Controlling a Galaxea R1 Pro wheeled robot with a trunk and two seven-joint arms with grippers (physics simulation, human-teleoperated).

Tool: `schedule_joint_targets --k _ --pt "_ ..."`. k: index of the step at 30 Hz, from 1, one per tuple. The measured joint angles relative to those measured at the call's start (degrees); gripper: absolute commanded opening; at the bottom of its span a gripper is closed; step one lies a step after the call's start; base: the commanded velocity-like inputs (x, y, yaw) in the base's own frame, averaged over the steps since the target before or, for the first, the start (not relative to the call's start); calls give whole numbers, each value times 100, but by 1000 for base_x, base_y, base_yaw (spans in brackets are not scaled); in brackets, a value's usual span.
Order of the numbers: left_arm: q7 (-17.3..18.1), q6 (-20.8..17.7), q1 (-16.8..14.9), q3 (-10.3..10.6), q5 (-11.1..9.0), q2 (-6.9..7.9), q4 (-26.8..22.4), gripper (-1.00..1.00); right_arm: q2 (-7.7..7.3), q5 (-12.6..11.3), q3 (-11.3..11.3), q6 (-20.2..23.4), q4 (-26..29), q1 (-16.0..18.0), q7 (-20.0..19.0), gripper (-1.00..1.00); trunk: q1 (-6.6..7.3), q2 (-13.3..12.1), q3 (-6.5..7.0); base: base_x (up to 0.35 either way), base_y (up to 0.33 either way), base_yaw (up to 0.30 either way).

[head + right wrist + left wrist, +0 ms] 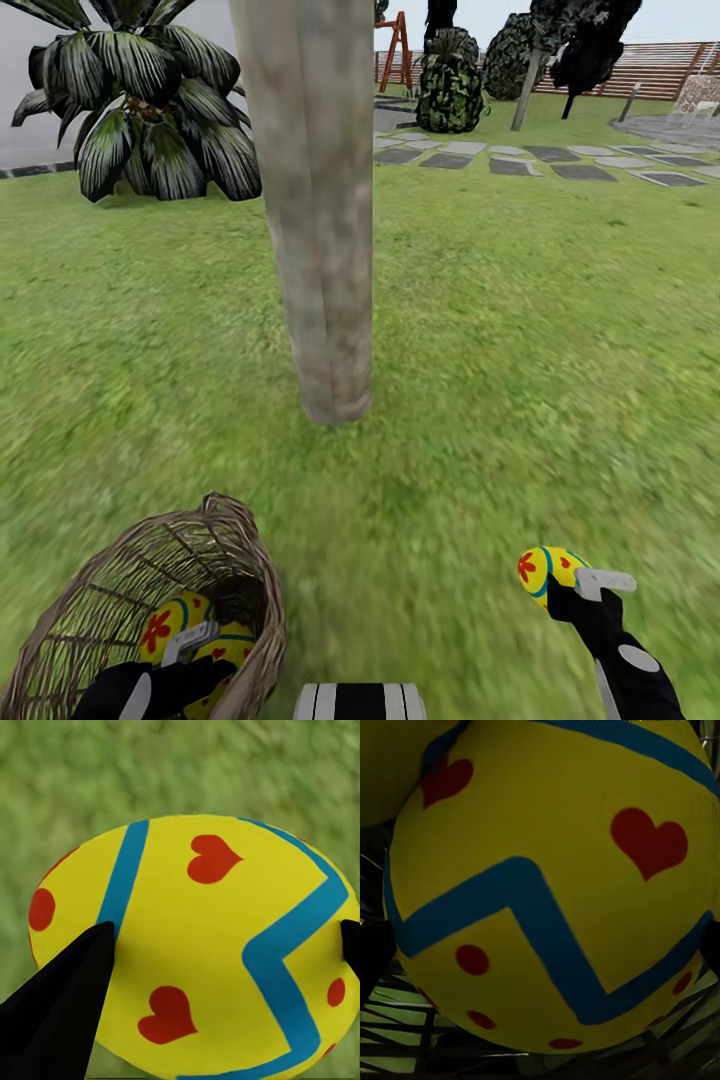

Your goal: Take the three Easter eggs out of the wicker basket on the lawn in the garden, then place them on the lawn next to a single tree (choose any tree) so that all three eggs are next to the same tree and none are left in the basket.

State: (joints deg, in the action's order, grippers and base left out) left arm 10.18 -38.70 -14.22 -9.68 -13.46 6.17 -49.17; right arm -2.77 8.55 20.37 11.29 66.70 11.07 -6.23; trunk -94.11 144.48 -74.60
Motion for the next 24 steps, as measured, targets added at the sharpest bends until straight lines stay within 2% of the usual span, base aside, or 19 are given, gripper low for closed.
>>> schedule_joint_targets --k 2,11,16,21,24 --pt "0 2 0 -1 3 0 0 -100 -14 -1 5 -6 -23 -1 4 -100 0 0 0 0 0 0" --pt "1 -16 0 11 -7 -6 13 -100 1 -1 -3 19 -27 -1 44 -100 23 -12 199 0 0 0" --pt "-2 -16 -1 13 17 -4 25 -100 1 -1 -3 19 -27 -1 44 -100 33 -19 310 -209 0 0" --pt "0 -18 0 14 8 -9 47 -100 6 -4 -3 19 -27 -2 34 -100 49 -25 421 -13 0 0" --pt "0 -18 1 7 7 -8 43 -100 10 -4 -4 19 -30 0 33 -100 57 -29 487 0 0 173"
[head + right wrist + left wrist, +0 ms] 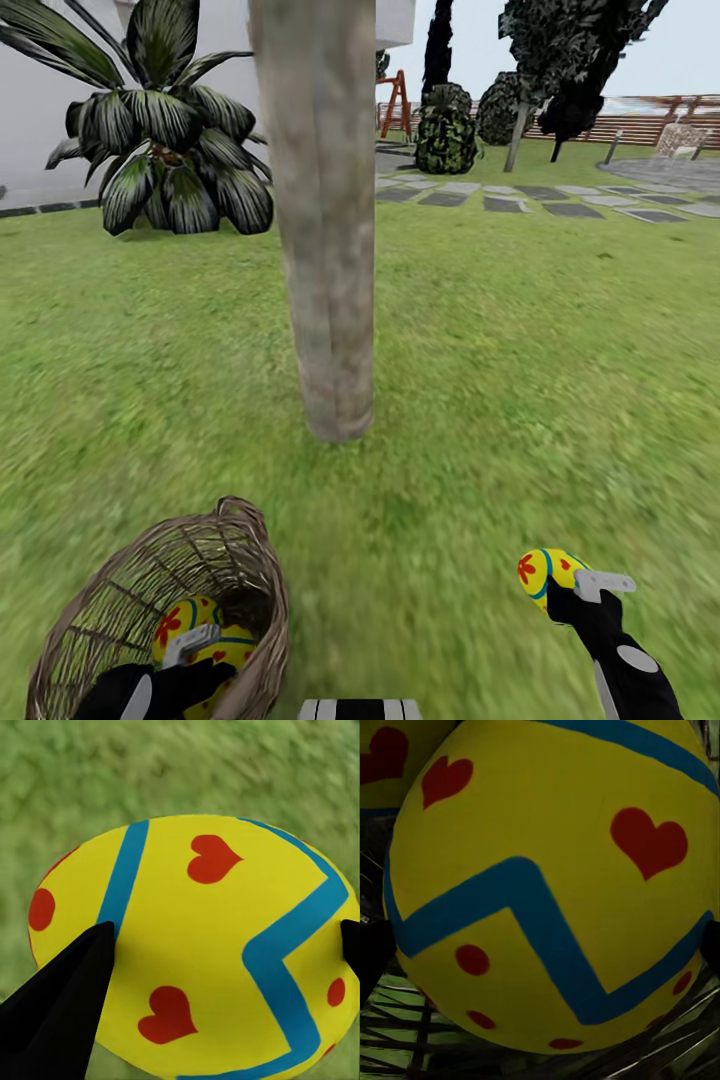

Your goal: Take the three Easter eggs out of the wicker basket on the lawn in the garden, then place them on the lawn next to a single tree (choose any tree) so that all three eggs are next to the same tree and none are left in the basket.

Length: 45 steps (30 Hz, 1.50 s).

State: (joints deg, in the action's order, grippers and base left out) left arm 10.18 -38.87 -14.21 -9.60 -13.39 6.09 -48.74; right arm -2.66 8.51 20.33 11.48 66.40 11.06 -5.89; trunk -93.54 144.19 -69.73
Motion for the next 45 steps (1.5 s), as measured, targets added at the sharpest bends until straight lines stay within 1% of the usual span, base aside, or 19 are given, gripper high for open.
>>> schedule_joint_targets --k 1,15,25,27,37,39,40,42,43,44,45 --pt "2 -3 1 2 -28 -1 -5 -100 0 1 0 0 -4 0 1 -100 3 -1 22 0 0 244" --pt "2 15 -1 2 -24 9 -13 -100 0 2 1 0 -8 -1 2 -100 39 -20 333 0 0 13" --pt "0 58 -1 -43 -11 56 -60 -100 0 -6 0 0 -26 -1 2 -100 64 -34 554 0 0 0" --pt "1 54 -1 -51 -14 66 -68 -100 0 1 0 -6 -122 -1 2 -100 70 -36 599 0 0 0" --pt "0 15 -1 -62 -16 73 -62 -100 8 18 -8 -9 -198 -1 5 -100 95 -50 820 0 0 0" --pt "0 57 -1 -67 -13 116 -119 -100 20 225 -21 -6 -204 -1 3 -100 101 -52 865 0 0 0" --pt "0 65 -2 -76 -16 156 -262 -100 42 293 -37 5 -206 -1 2 -100 103 -54 887 0 0 0" --pt "1 71 -1 -105 -14 204 -465 -100 96 351 -68 27 -238 -1 4 -100 108 -56 931 0 0 0" --pt "0 51 -2 -209 -13 214 -586 -100 97 358 -157 35 -269 0 9 -100 111 -58 954 0 0 0" --pt "-2 -79 -3 -408 -3 322 -858 -100 100 366 -309 293 -292 -1 20 -100 114 -59 976 0 0 0" --pt "-5 -303 -1 -437 -18 363 -923 -100 98 369 -376 556 -295 -1 24 -100 116 -61 998 0 0 0"
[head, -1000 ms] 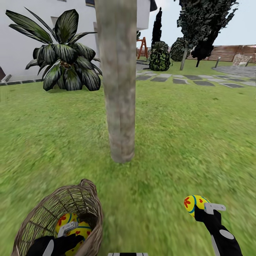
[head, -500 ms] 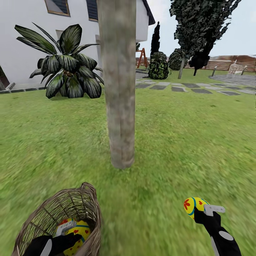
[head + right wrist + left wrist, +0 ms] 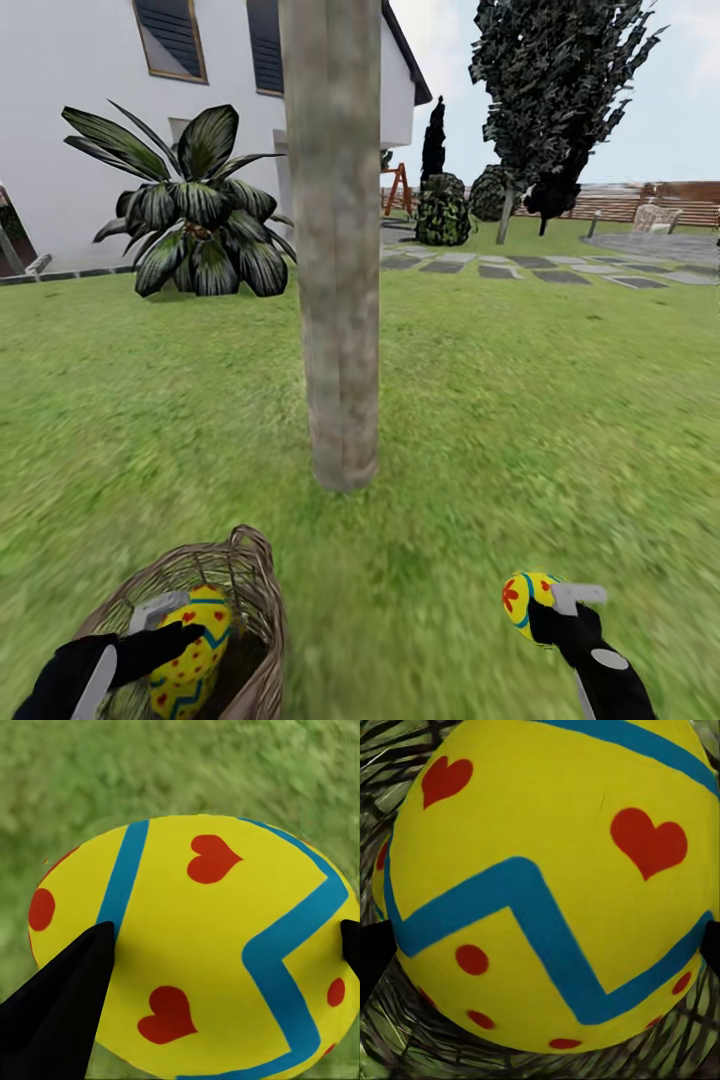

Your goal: Take the three Easter eggs out of the wicker basket on the lawn in the garden, then place them on the lawn next to a single tree (choose any tree) so that all three eggs are next to the same tree and none are left in the basket.

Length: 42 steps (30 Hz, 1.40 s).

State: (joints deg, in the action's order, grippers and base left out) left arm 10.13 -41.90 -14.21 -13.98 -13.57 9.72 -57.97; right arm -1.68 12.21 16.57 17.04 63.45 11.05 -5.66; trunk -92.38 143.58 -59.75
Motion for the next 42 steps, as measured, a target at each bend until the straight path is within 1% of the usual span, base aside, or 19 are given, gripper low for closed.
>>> schedule_joint_targets --k 1,2,3,4,5,6,7,10,14,21,24,27,31,36,42 --pt "-3 -183 1 -8 -8 14 -16 -100 -1 1 -42 171 -1 0 2 -100 3 -1 22 0 0 0" --pt "-5 -281 1 -11 -6 16 -20 -100 -1 -1 -106 259 -1 0 5 -100 5 -3 44 0 0 0" --pt "-4 -367 1 0 20 21 10 -100 -1 -6 -167 311 -1 0 8 -100 8 -4 66 0 0 0" --pt "-5 -539 1 17 24 22 16 -100 2 -7 -190 337 -1 0 10 -100 10 -5 89 0 0 0" --pt "-7 -856 1 31 13 23 -7 -100 6 -4 -222 458 -1 0 12 -100 13 -7 111 0 0 0" --pt "-9 -995 1 35 8 23 -17 -100 3 -4 -262 659 -1 0 14 -100 15 -8 133 0 0 0" --pt "-9 -1052 1 41 5 19 -19 -100 1 -6 -280 809 7 1 15 -100 18 -9 155 0 0 0" --pt "-10 -1090 1 48 5 10 -33 -100 -1 -7 -289 924 130 0 15 -100 26 -13 222 0 0 0" --pt "-9 -1067 1 6 6 14 -36 -100 8 -7 -359 939 130 1 12 -100 36 -19 310 0 0 0" --pt "-2 -1058 1 -14 -13 18 -44 -100 8 -7 -377 949 120 0 6 -100 53 -28 466 -82 0 0" --pt "-10 -1056 1 -9 -15 2 -44 -100 32 -7 -381 949 101 0 6 -100 62 -32 532 -4 0 0" --pt "-5 -1050 1 -13 -14 5 -44 -100 34 -8 -460 949 82 0 7 -100 70 -38 599 0 0 0" --pt "-2 -1048 1 -12 -15 2 -53 -100 34 -7 -482 949 71 0 6 -100 157 -197 671 0 0 24" --pt "-11 -1049 3 -9 -18 -9 -47 -100 35 -6 -485 948 42 2 7 -100 267 -398 760 0 0 230" --pt "-11 -1048 1 17 -14 -20 9 -100 30 -7 -478 949 44 0 6 -100 399 -638 868 0 0 12"
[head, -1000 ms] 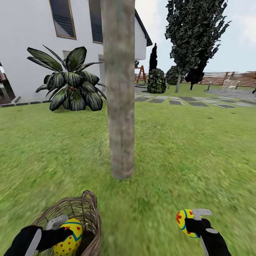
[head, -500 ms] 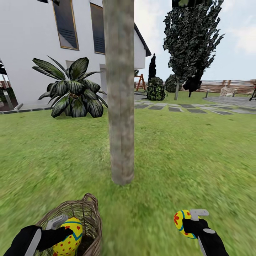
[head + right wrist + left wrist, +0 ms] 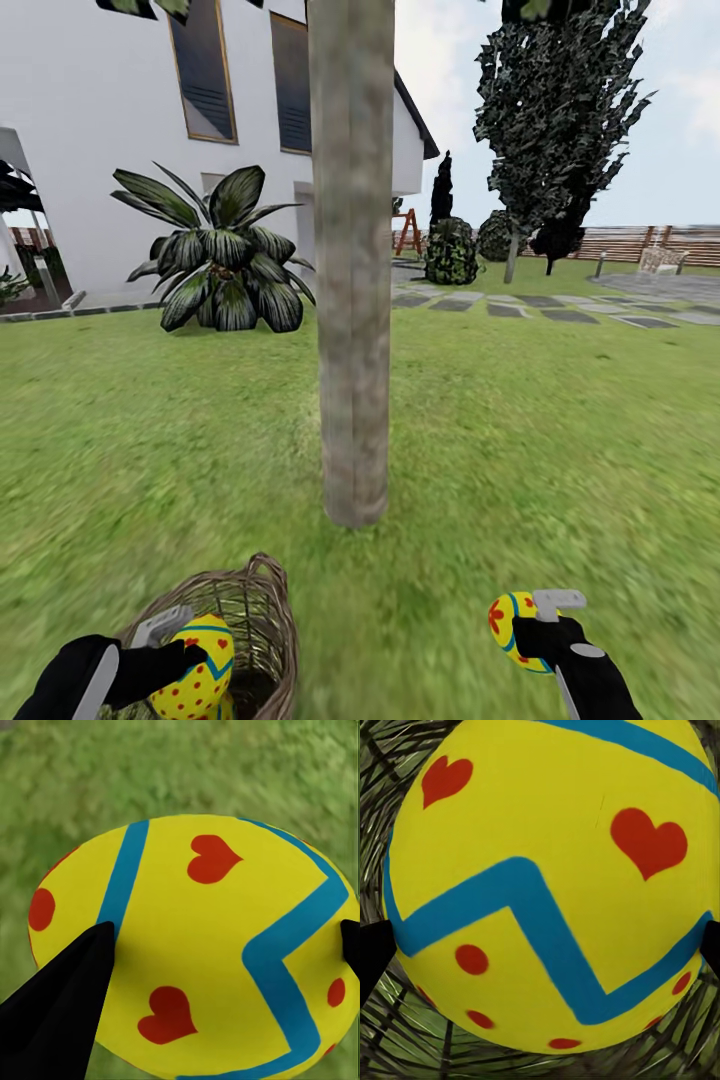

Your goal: Take the three Easter eggs out of the wicker basket on the lawn in the garden, then place them on the lawn next to a single tree (choose any tree) so that all three eggs are next to the same tree and none are left in the basket.

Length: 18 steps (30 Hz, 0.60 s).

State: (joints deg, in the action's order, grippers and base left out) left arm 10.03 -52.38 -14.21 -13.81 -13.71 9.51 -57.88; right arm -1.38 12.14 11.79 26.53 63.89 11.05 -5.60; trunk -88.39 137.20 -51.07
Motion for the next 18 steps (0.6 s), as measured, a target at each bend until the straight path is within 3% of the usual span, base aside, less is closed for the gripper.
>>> schedule_joint_targets --k 3,6,14,18 --pt "50 -6 0 -33 -30 21 2 -100 -4 0 1 0 3 1 0 -100 66 -120 54 -2 -2 0" --pt "369 3 0 -21 2 14 25 -100 -1 -1 -3 2 3 0 -1 -100 130 -241 108 -164 -141 0" --pt "393 -2 0 -19 38 8 25 -100 4 0 -4 0 -4 1 0 -100 308 -562 251 -30 -45 0" --pt "384 0 2 29 30 -5 23 -100 5 0 -5 -4 -40 1 7 -100 395 -722 323 0 0 217"
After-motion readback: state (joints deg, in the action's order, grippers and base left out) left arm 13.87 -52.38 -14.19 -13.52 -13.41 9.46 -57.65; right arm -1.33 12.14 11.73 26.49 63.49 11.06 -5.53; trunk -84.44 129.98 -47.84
